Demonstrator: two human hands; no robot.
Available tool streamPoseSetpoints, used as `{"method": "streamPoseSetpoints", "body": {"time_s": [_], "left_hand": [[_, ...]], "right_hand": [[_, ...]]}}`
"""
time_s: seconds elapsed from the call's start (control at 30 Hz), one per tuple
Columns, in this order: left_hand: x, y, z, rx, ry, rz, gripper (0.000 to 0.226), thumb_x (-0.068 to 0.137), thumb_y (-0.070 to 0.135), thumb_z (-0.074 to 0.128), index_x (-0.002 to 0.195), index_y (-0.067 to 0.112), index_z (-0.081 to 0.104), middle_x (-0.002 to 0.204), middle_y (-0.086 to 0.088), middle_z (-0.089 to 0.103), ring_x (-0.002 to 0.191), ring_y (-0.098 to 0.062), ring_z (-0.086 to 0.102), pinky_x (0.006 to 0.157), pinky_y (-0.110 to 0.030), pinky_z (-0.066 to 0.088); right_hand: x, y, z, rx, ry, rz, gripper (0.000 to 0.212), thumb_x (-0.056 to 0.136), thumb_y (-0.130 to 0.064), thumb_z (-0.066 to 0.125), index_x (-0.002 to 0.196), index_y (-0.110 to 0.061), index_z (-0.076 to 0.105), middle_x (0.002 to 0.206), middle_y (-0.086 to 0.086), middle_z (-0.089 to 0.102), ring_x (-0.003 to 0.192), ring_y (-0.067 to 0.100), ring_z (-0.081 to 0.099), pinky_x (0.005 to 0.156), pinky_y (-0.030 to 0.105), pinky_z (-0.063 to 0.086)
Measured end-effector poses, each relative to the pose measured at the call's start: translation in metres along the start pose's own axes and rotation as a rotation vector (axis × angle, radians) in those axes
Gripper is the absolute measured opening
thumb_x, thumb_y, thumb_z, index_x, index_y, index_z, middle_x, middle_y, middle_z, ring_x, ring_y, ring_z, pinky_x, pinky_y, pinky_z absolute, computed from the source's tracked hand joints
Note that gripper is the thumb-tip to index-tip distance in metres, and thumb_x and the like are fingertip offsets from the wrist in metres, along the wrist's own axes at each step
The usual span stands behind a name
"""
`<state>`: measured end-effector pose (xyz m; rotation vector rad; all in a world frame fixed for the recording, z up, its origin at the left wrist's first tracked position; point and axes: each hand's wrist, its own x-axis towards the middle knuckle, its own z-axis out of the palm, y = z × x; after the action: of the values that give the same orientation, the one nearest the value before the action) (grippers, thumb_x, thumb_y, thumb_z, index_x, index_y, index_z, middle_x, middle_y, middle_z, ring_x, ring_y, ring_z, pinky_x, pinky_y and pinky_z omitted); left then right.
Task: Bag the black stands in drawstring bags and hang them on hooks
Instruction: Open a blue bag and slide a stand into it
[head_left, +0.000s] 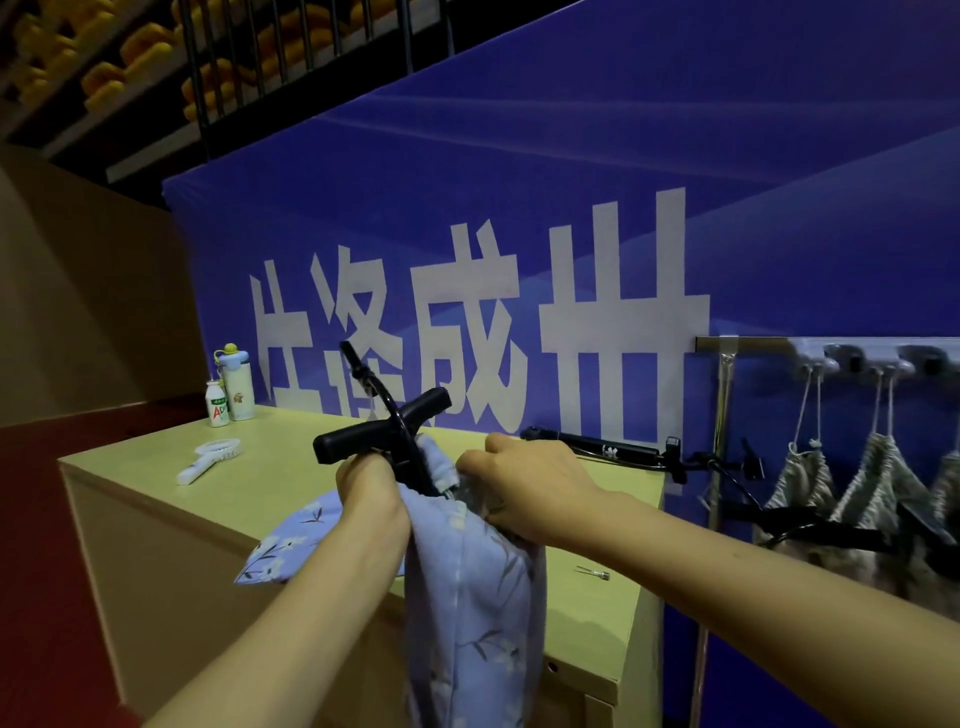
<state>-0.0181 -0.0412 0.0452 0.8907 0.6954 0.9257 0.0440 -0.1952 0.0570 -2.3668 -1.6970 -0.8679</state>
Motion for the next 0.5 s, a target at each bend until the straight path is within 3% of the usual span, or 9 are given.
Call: {"method": "streamPoseSetpoints", "body": {"time_s": [0.17, 0.3, 0.5], "left_hand": [[-0.008, 0.003, 0.008, 0.015, 0.032, 0.007, 0.025, 0.088, 0.003, 0.039, 0.064, 0.008, 0.046, 0.068, -0.011, 0.051, 0.060, -0.024, 0.047, 0.073, -0.036, 0.042], [-0.005, 0.000, 0.008, 0.014, -0.017, -0.013, 0.021, 0.087, 0.008, 0.042, 0.068, 0.009, 0.052, 0.074, -0.011, 0.057, 0.067, -0.027, 0.054, 0.079, -0.038, 0.045], [-0.008, -0.009, 0.015, 0.054, -0.067, -0.039, 0.011, 0.082, 0.012, 0.046, 0.075, 0.008, 0.054, 0.078, -0.012, 0.058, 0.075, -0.030, 0.054, 0.077, -0.039, 0.044]], "right_hand": [[0.000, 0.011, -0.005, 0.140, 0.137, 0.030, 0.024, 0.092, -0.033, 0.052, 0.113, -0.025, 0.060, 0.104, 0.001, 0.060, 0.089, 0.022, 0.060, 0.065, 0.032, 0.048], [-0.007, 0.026, -0.016, 0.689, 0.096, 0.148, 0.020, 0.091, -0.031, 0.057, 0.104, -0.021, 0.068, 0.097, 0.000, 0.070, 0.090, 0.015, 0.065, 0.081, 0.035, 0.057], [-0.020, 0.027, -0.022, 1.204, -0.006, 0.317, 0.015, 0.091, -0.021, 0.059, 0.101, -0.014, 0.068, 0.086, 0.004, 0.068, 0.077, 0.014, 0.065, 0.073, 0.027, 0.054]]}}
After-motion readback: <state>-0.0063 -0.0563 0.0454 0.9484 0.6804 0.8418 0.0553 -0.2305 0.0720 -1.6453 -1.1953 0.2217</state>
